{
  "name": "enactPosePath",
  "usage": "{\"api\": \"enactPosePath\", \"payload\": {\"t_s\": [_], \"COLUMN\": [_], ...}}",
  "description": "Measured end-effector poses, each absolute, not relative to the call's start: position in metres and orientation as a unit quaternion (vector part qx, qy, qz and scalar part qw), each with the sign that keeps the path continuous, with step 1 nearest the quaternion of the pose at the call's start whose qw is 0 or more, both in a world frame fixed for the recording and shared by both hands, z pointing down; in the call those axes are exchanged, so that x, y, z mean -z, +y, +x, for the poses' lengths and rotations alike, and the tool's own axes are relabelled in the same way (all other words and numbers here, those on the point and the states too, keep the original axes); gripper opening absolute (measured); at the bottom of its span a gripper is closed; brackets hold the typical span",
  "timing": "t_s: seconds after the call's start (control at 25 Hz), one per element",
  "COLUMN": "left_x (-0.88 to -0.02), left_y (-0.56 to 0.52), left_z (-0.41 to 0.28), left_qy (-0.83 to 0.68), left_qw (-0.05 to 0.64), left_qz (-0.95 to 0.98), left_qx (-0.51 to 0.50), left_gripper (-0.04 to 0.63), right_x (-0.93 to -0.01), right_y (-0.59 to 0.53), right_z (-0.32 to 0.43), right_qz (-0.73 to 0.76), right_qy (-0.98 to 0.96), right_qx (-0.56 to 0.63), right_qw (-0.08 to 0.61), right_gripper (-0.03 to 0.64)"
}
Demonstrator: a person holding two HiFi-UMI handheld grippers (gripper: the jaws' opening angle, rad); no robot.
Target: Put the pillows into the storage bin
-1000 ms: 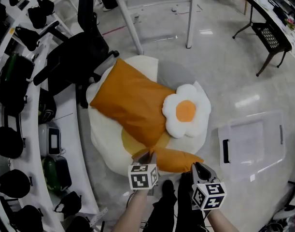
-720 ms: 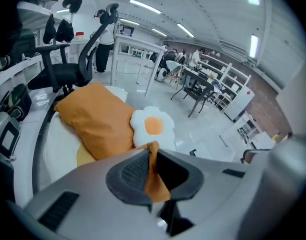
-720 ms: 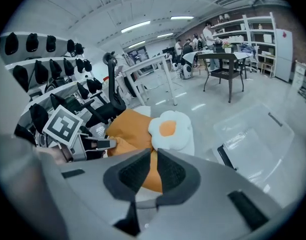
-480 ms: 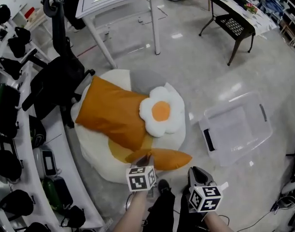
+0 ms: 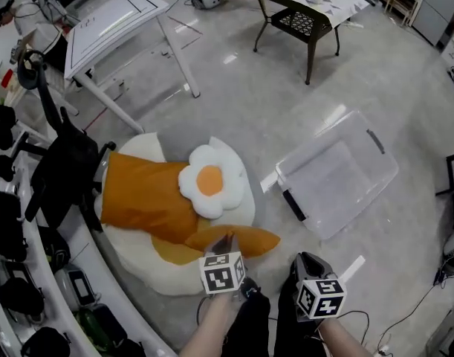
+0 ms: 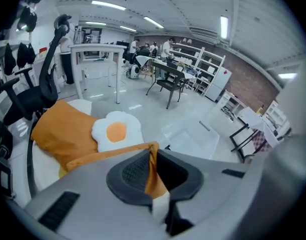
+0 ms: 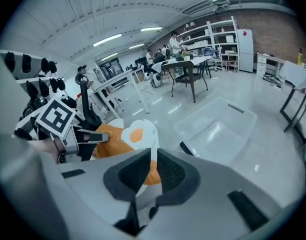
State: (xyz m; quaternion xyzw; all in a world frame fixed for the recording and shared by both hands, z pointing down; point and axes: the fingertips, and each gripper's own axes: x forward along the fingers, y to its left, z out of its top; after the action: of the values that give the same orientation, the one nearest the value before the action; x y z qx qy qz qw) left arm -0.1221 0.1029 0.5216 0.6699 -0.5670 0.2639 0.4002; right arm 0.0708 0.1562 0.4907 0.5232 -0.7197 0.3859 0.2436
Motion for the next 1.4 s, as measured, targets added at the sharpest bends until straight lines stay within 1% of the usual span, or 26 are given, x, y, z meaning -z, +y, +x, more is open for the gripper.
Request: {"api": "enactPosePath", "payload": {"t_s": [0.24, 0.52, 0.8, 1.04, 1.4], "left_x": [-0.498, -0.47, -0.466, -0.468, -0.471], "left_y": [0.058, -0.007, -0.058, -0.076, -0.079], "left_z": [-0.053, 0.034, 0.13, 0.2, 0.275], "left_qy": [-0.54, -0.512, -0.466, -0.423, -0.39], "left_qw": [0.364, 0.332, 0.305, 0.274, 0.242], "left_qz": [0.705, 0.743, 0.78, 0.805, 0.815], "left_qx": [-0.28, -0.276, -0.285, -0.313, -0.354], "left_gripper": [0.037, 0.037, 0.037, 0.037, 0.035], "right_x": [-0.489, -0.485, -0.492, -0.495, -0.499], "right_y": [0.138, 0.105, 0.094, 0.1, 0.118], "right_z": [0.13, 0.2, 0.267, 0.31, 0.361], "right_qz": [0.549, 0.57, 0.594, 0.614, 0.635], "right_qy": [-0.7, -0.685, -0.663, -0.64, -0.611], "right_qx": [-0.397, -0.405, -0.414, -0.424, -0.443], "right_qw": [0.226, 0.203, 0.194, 0.184, 0.166], "right_gripper": [0.037, 0.035, 0.035, 0.035, 0.034]}}
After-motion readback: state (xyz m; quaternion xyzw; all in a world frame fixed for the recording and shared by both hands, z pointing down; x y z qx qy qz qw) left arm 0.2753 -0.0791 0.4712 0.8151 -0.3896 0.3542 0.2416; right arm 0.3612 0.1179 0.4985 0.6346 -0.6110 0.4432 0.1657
